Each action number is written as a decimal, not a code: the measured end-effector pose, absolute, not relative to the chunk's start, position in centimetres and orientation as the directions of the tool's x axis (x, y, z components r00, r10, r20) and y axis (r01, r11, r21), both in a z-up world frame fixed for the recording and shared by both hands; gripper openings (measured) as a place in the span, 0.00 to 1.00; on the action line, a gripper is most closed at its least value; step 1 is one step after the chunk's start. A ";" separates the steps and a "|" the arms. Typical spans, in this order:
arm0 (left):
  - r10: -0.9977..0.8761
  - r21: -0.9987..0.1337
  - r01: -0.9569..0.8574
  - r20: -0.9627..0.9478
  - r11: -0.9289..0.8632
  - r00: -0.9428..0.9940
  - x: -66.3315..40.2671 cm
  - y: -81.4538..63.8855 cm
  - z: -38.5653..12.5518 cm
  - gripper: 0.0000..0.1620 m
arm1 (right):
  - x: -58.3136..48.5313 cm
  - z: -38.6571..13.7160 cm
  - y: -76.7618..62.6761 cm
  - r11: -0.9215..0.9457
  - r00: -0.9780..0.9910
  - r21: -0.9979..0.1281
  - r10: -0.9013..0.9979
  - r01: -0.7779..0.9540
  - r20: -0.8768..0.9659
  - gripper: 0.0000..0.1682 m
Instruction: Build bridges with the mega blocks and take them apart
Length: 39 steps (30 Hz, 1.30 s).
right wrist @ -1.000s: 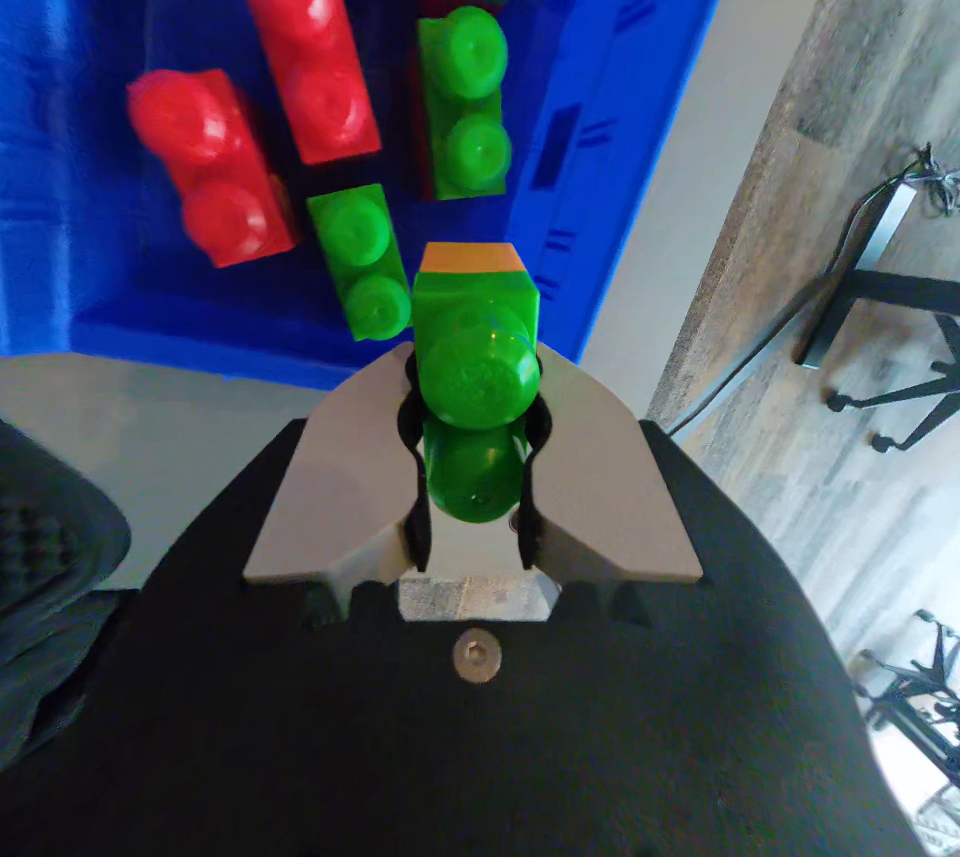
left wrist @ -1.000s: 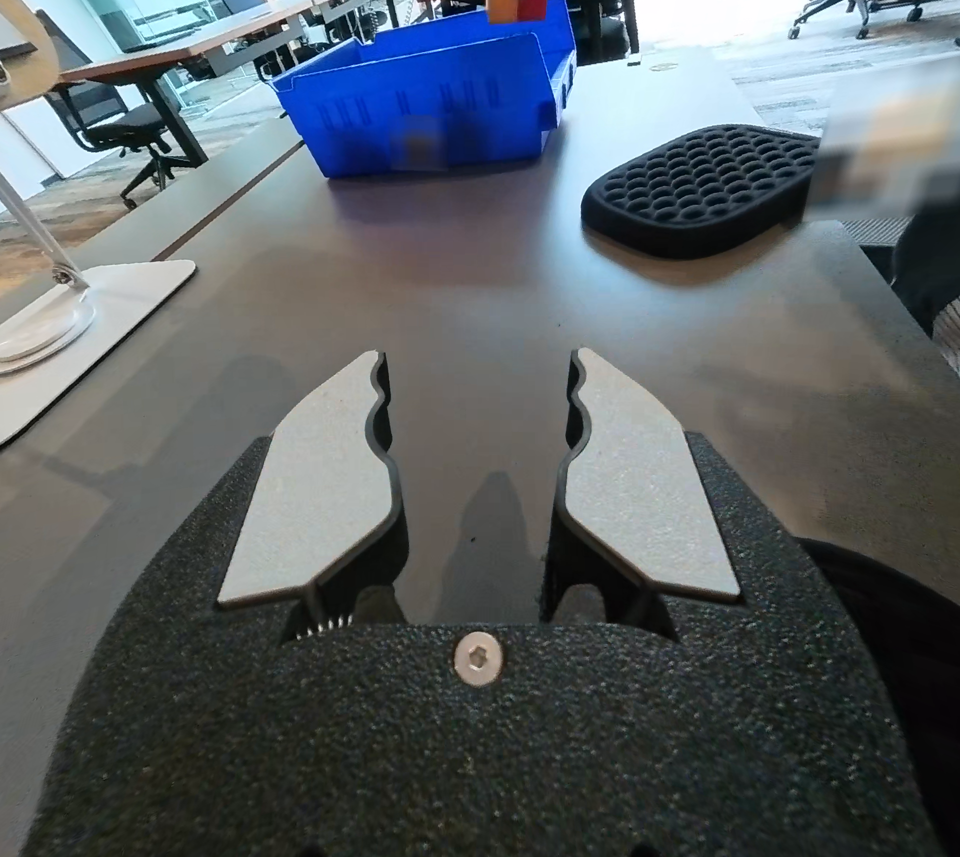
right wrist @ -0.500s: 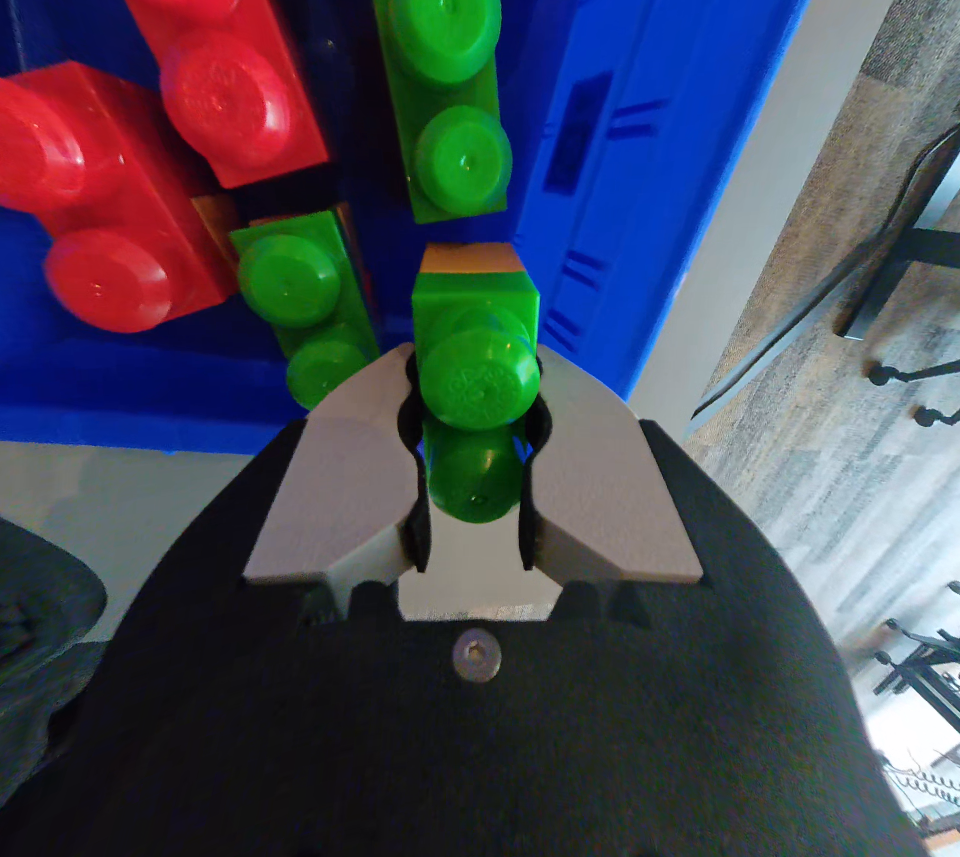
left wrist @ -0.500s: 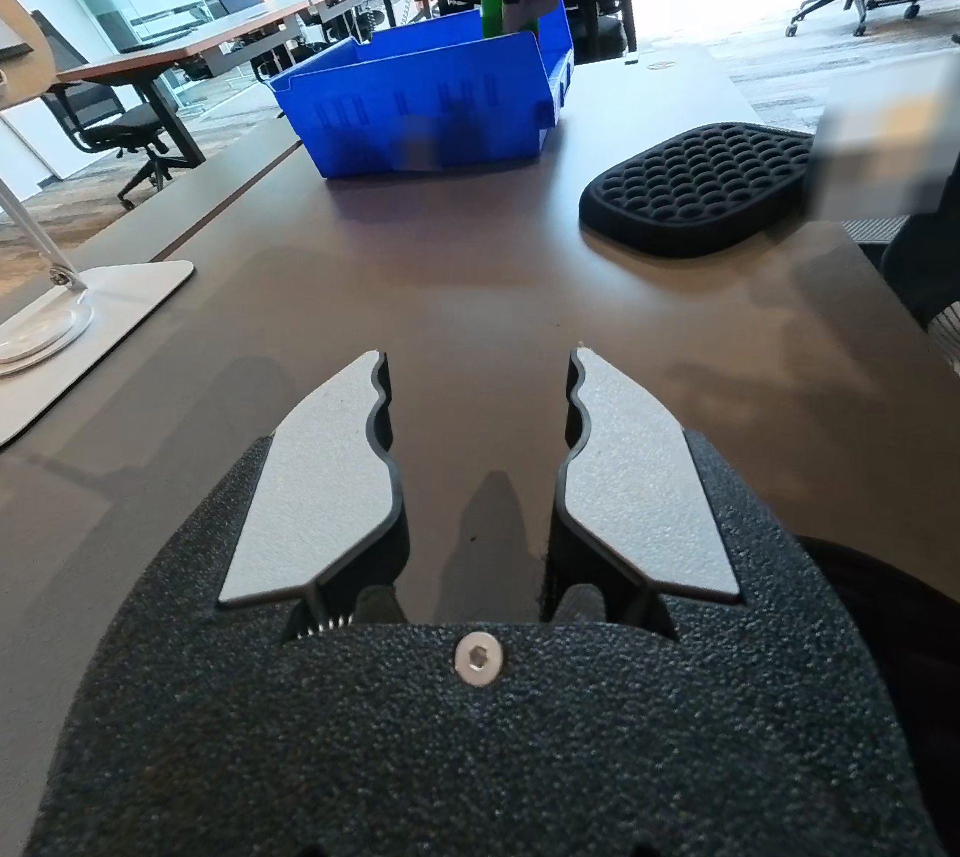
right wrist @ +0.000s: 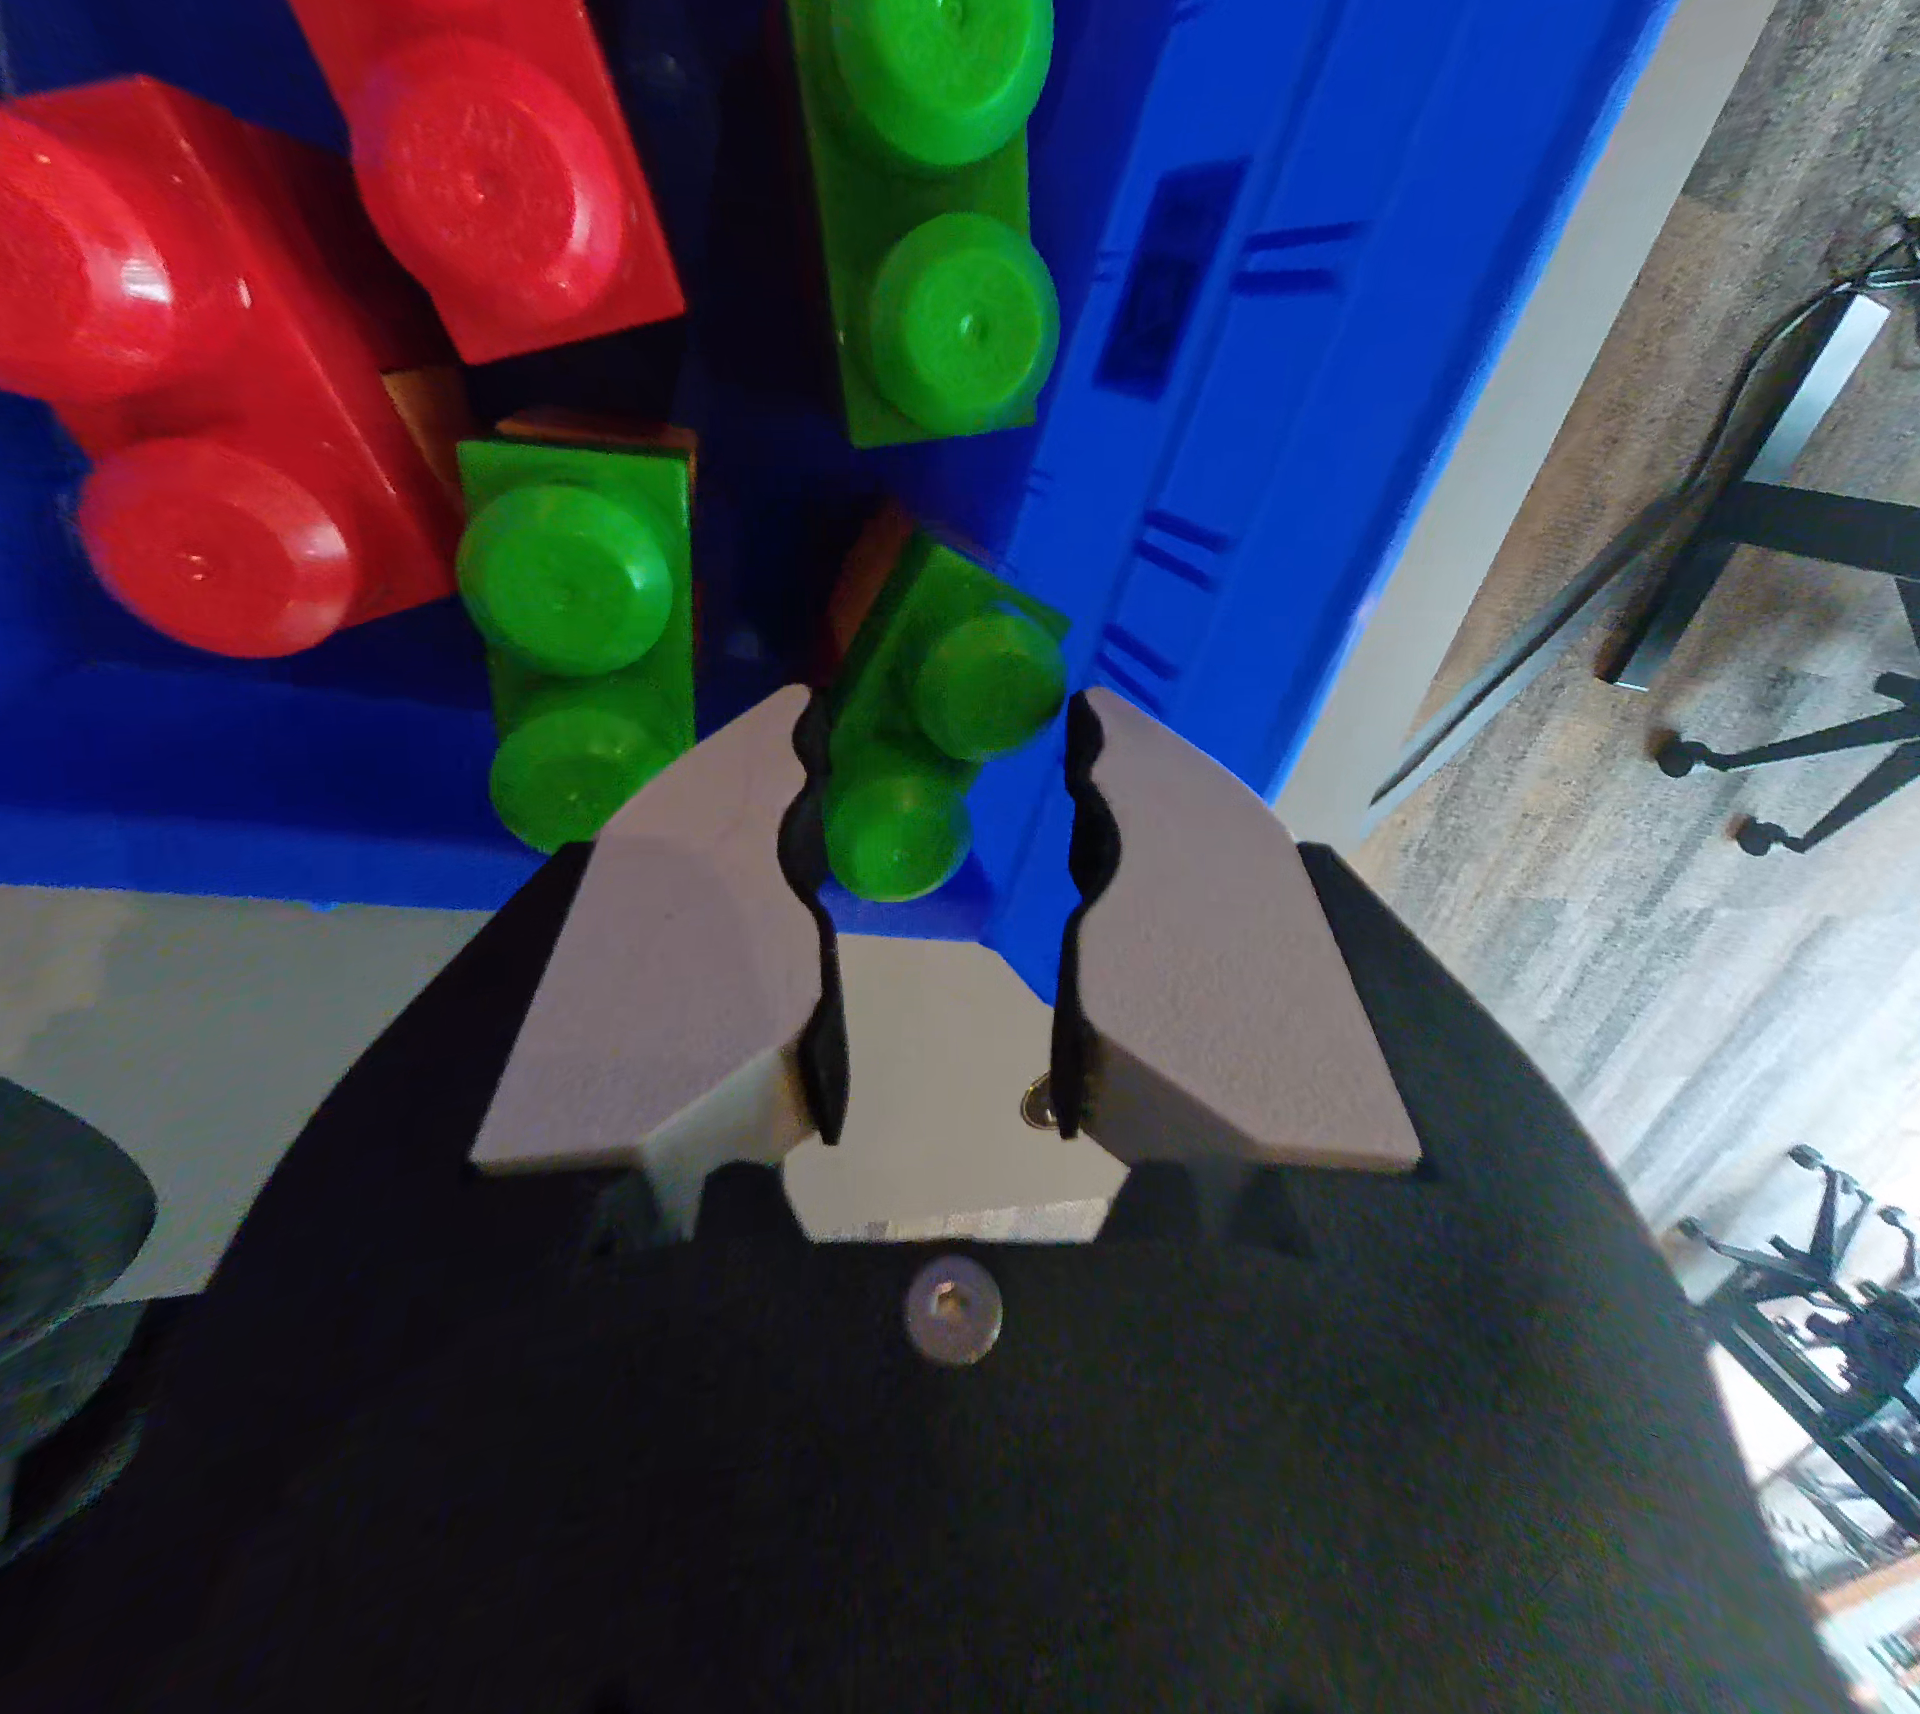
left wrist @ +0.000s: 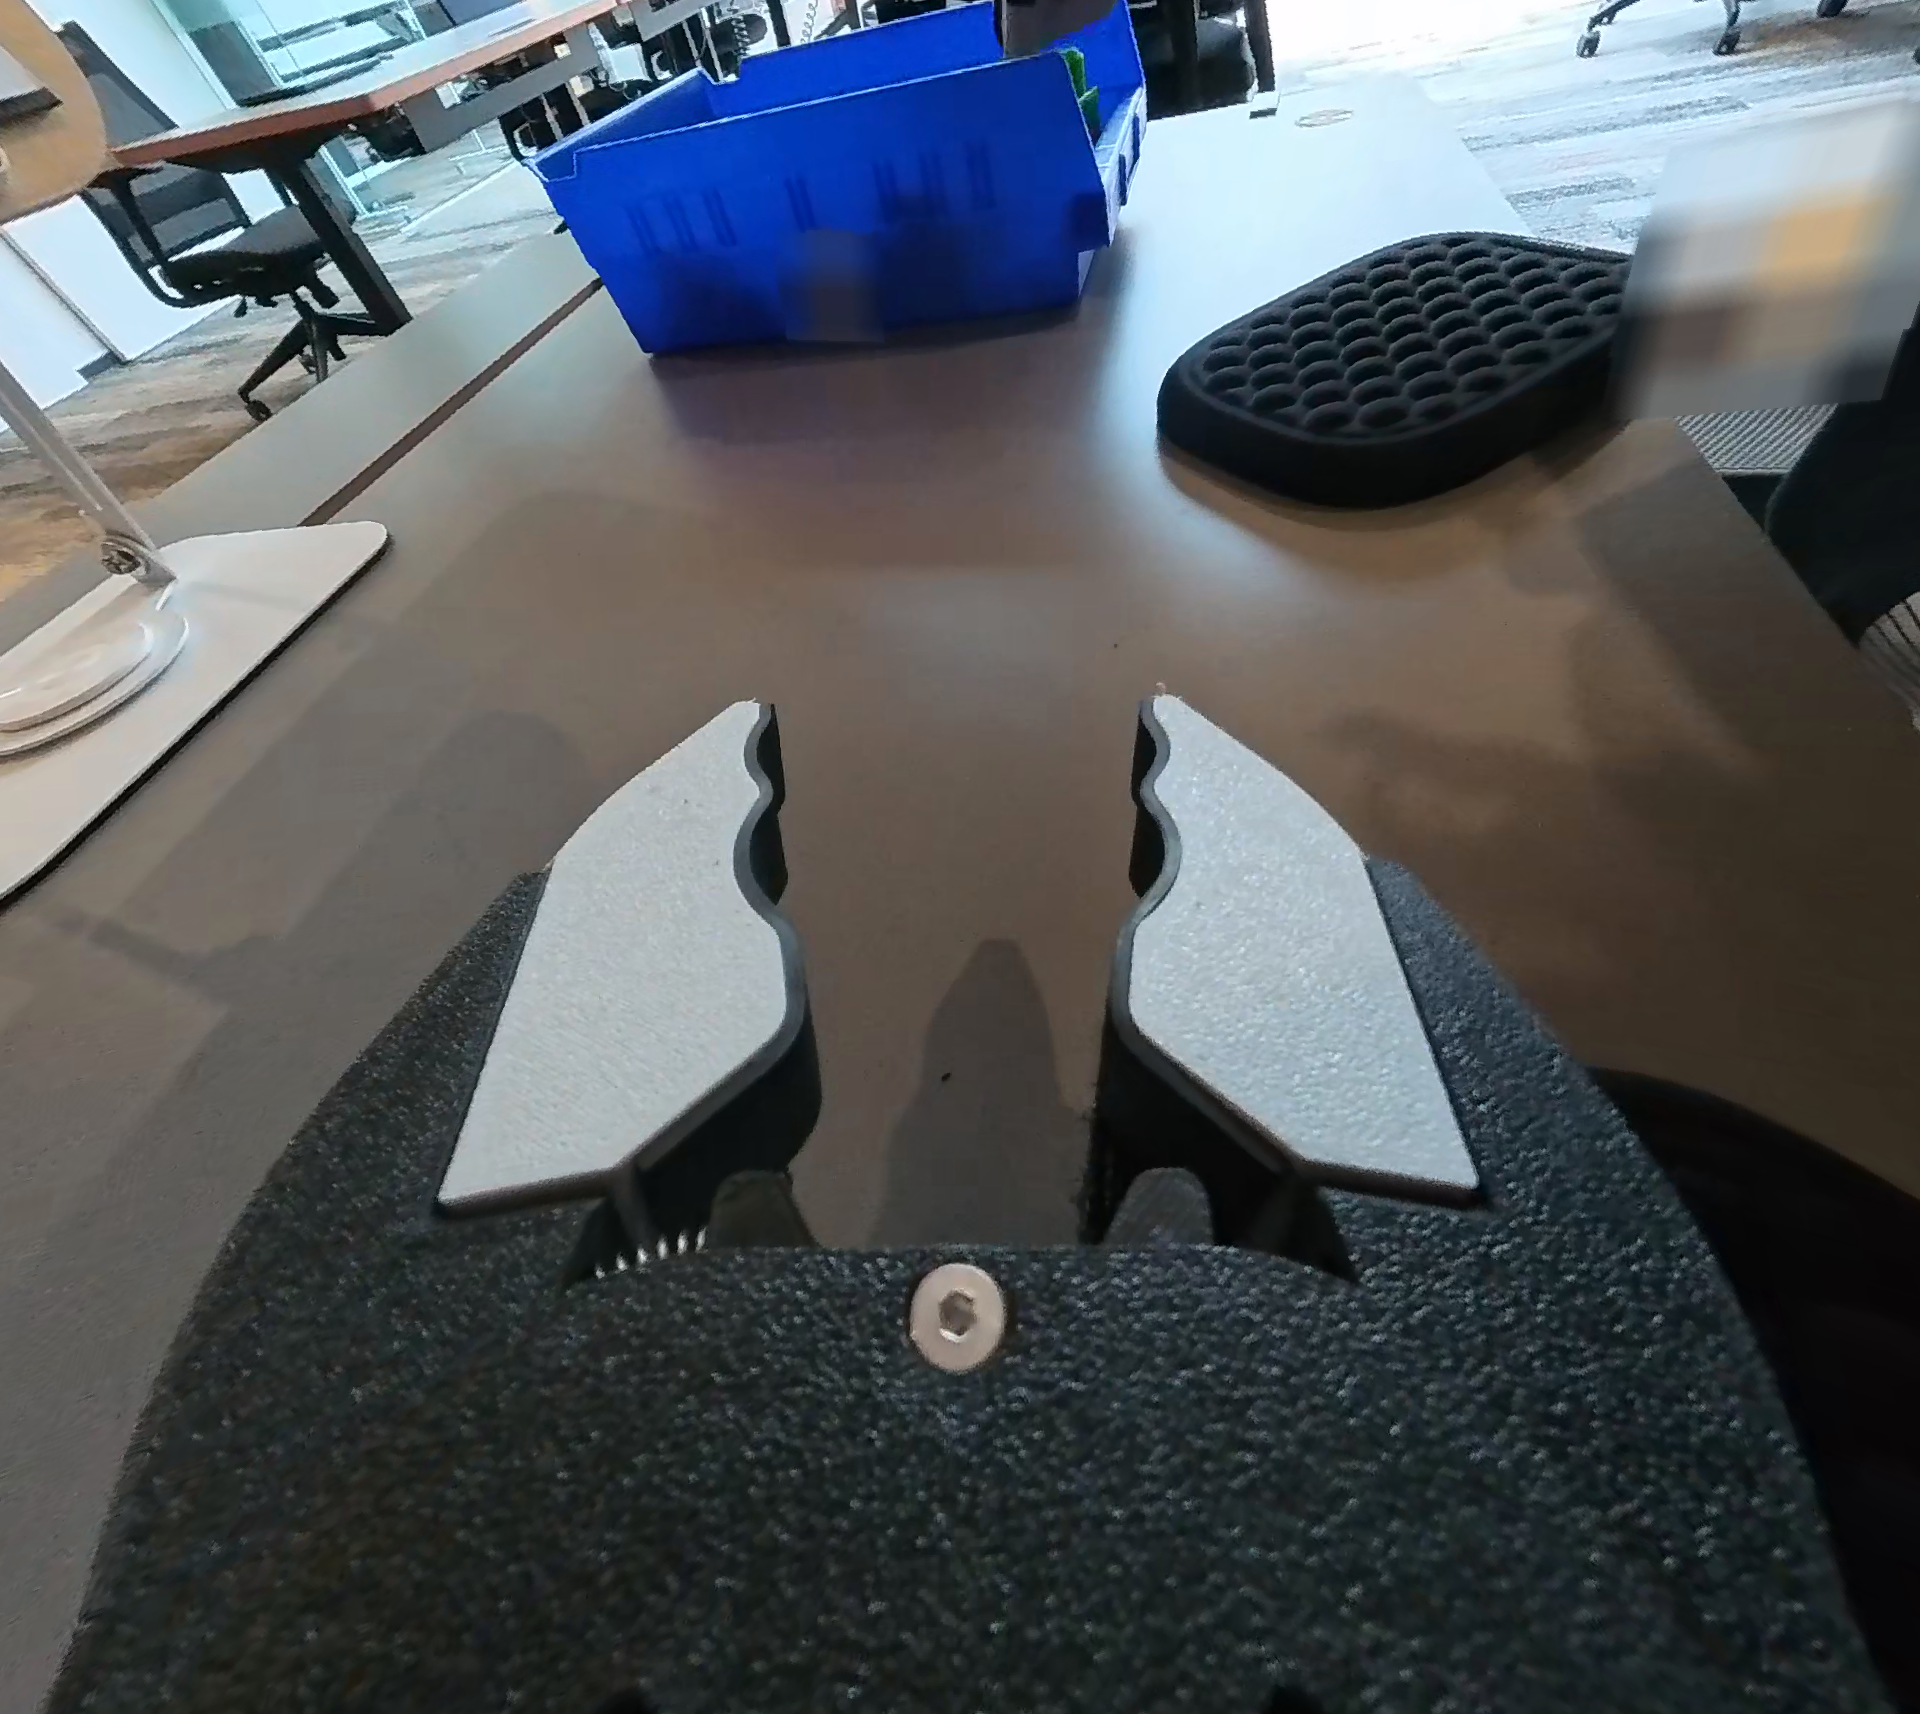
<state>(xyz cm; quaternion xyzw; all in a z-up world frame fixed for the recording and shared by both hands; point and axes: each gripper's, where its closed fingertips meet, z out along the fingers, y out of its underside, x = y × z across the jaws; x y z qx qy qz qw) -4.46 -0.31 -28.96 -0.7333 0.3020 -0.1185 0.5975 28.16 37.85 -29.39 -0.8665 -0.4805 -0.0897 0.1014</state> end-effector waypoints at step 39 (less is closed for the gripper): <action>-0.074 -0.988 -0.074 -0.065 -0.136 0.995 -13.1 -2.2 -21.0 0.55 | 15.1 -22.8 22.8 -0.066 0.344 -0.730 0.908 0.681 0.240 0.51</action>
